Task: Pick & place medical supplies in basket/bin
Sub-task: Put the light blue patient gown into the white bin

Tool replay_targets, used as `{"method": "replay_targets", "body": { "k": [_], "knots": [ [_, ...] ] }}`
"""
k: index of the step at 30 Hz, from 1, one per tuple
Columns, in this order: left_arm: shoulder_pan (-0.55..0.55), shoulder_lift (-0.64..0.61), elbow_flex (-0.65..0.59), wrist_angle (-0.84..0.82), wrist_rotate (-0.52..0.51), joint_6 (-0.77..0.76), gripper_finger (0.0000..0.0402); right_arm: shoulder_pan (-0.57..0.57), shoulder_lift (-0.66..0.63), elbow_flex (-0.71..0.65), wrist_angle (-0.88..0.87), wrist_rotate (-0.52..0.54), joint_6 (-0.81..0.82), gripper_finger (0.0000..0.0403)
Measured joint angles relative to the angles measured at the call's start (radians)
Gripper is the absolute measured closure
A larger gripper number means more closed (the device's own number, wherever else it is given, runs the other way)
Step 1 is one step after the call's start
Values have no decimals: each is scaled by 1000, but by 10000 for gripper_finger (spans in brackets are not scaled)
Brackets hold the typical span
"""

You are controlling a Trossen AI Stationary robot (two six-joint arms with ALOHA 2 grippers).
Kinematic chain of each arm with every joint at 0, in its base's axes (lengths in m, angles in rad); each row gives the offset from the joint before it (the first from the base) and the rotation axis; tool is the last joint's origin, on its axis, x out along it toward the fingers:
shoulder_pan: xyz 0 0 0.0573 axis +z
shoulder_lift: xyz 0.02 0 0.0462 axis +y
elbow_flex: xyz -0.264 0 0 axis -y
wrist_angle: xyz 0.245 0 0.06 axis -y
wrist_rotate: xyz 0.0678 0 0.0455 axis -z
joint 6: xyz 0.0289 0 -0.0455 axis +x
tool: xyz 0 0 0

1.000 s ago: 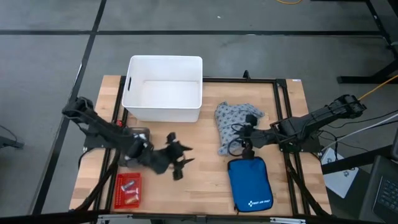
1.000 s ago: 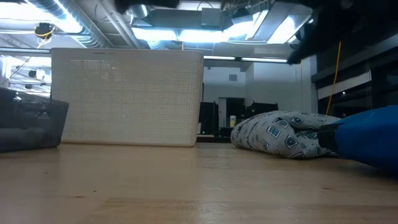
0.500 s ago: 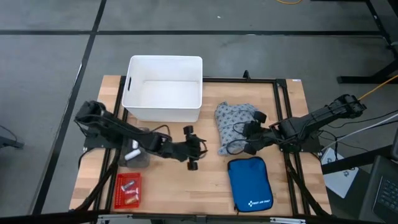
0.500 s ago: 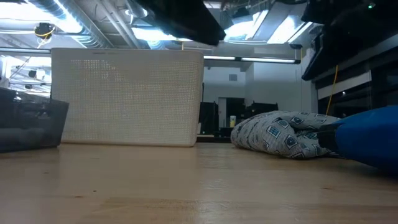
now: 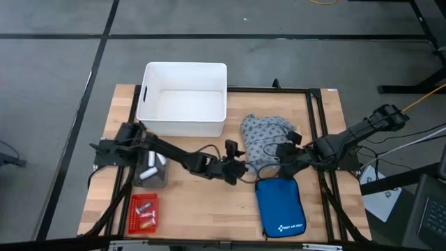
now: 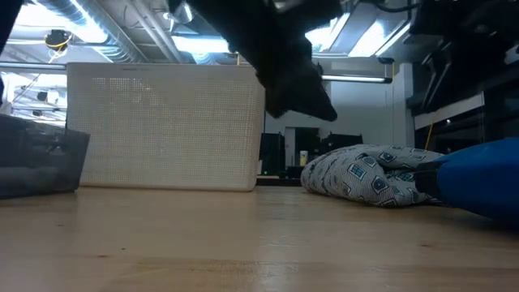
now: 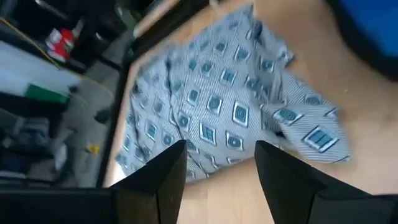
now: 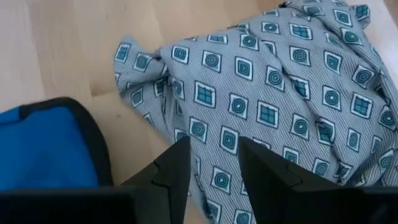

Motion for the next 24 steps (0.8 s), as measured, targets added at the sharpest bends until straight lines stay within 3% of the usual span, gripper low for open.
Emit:
{"method": "replay_targets", "body": {
  "k": [6,16,20,24],
  "knots": [
    [81,33,93,-139,127,-228,214,16,0,0,-89,73,-53,268],
    [136,38,138,-164,254,-256,198,16,0,0,-131,112,-145,265],
    [166,38,138,-170,311,-299,176,5,0,0,-131,148,-180,237],
    [182,38,138,-172,305,-290,158,-11,0,0,-131,171,-180,184]
  ]
}}
